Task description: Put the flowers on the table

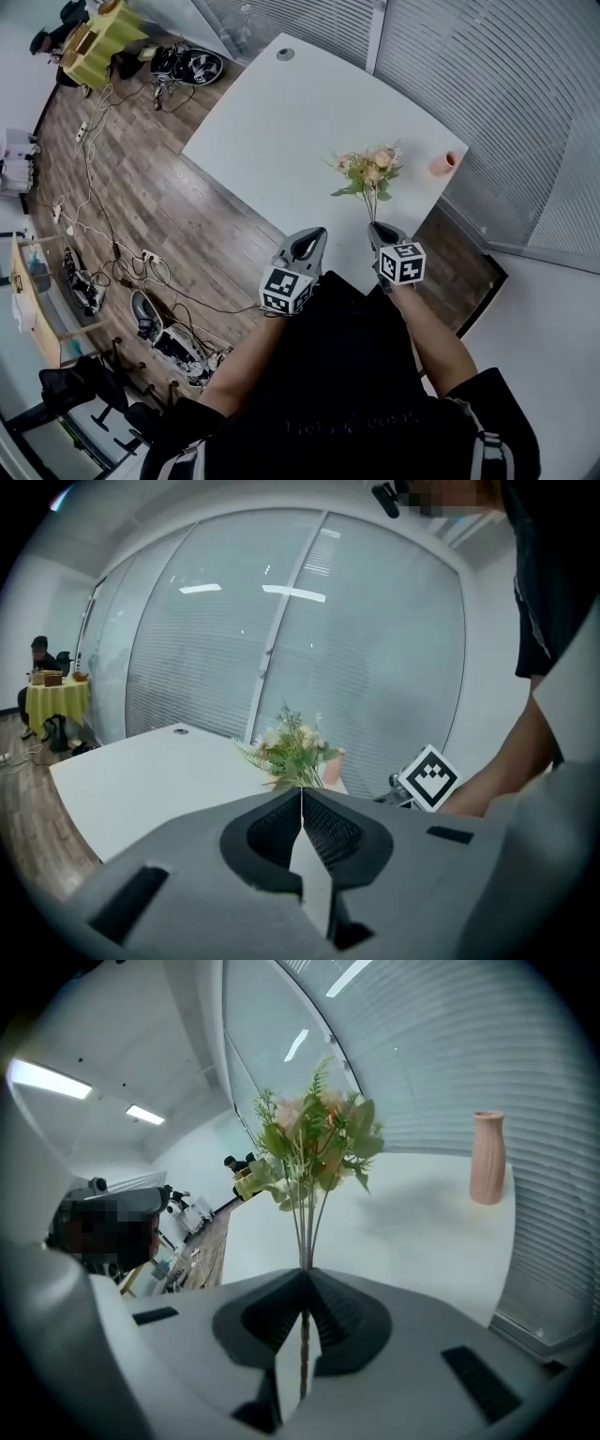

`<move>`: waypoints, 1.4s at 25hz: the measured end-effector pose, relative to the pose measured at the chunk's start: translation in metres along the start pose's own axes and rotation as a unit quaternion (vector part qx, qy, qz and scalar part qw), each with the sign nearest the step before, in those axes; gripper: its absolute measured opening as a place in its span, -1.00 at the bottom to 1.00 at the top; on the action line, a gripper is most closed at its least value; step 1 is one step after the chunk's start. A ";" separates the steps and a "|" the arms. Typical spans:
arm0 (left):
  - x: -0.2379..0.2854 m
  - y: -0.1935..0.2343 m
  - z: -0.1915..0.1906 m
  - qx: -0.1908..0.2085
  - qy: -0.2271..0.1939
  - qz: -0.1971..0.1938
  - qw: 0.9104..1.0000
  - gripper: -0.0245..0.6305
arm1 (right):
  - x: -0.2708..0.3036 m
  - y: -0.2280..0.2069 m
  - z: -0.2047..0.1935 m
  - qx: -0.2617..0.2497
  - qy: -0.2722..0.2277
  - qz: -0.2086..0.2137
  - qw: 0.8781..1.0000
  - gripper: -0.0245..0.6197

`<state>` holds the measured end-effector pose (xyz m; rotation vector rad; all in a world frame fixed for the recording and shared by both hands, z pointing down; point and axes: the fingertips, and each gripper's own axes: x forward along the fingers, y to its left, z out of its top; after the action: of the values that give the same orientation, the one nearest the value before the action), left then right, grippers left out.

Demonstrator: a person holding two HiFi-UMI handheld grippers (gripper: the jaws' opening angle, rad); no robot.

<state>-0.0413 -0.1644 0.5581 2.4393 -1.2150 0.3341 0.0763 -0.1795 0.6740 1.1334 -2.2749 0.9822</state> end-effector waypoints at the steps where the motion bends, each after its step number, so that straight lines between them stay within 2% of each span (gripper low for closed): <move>1: 0.003 0.000 -0.007 -0.001 0.004 0.000 1.000 -0.87 | 0.001 0.000 -0.003 -0.002 0.004 -0.001 1.000 -0.80; 7: 0.016 0.006 -0.037 -0.030 0.037 0.005 0.999 -0.87 | 0.013 -0.002 -0.023 0.001 0.035 -0.004 0.999 -0.80; 10: 0.017 0.007 -0.044 -0.029 0.057 0.003 0.998 -0.87 | 0.017 -0.001 -0.028 0.004 0.049 -0.010 0.999 -0.80; 16: 0.018 0.007 -0.044 -0.044 0.055 -0.002 0.998 -0.87 | 0.033 -0.006 -0.037 0.023 0.069 -0.022 0.997 -0.80; 21: 0.008 0.005 -0.053 -0.050 0.066 -0.002 0.997 -0.87 | 0.042 -0.002 -0.045 0.020 0.085 -0.025 0.996 -0.80; 35: 0.008 -0.004 -0.058 -0.053 0.082 -0.026 0.995 -0.87 | 0.054 -0.007 -0.061 0.047 0.115 -0.047 0.991 -0.80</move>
<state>-0.0358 -0.1416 0.6123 2.2996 -1.0703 0.4337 0.0536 -0.1651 0.7519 1.0921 -1.9938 1.1308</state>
